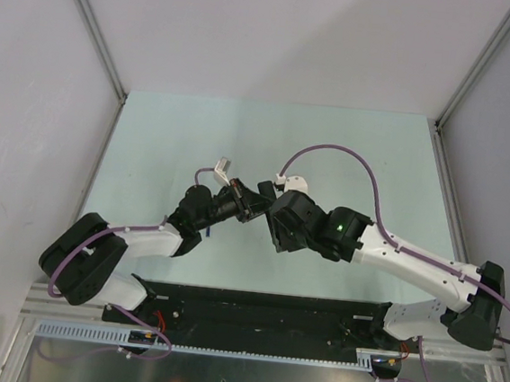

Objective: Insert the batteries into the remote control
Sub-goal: Load the battery cover into the remote control.

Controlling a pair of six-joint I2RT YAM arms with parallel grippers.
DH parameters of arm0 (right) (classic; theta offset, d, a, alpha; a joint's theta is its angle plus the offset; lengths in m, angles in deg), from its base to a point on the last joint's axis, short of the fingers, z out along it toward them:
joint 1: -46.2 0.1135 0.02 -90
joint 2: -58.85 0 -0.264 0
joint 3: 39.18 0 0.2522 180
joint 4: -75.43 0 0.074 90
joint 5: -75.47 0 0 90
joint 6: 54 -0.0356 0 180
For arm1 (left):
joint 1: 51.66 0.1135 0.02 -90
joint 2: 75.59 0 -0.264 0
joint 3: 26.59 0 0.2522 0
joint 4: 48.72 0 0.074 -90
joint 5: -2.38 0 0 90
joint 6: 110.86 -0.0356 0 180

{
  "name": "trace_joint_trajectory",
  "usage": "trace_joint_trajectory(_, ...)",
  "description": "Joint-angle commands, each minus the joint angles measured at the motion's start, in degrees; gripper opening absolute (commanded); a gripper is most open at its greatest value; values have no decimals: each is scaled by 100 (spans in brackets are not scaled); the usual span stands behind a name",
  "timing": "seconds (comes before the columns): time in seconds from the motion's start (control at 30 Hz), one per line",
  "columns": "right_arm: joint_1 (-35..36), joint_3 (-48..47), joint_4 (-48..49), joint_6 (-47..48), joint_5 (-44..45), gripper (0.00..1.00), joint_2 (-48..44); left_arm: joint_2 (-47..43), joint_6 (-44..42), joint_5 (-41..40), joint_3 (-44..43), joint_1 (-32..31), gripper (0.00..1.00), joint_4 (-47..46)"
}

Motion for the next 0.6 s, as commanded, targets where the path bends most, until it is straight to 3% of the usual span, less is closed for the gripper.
trace_joint_trajectory(0.0,31,-227,123,-38,118,13,94,-201,104,86,-70,-54,0,-350)
trace_joint_trajectory(0.57,-75,-227,176,41,127,14,217,-271,131,122,-8,-107,0,-341)
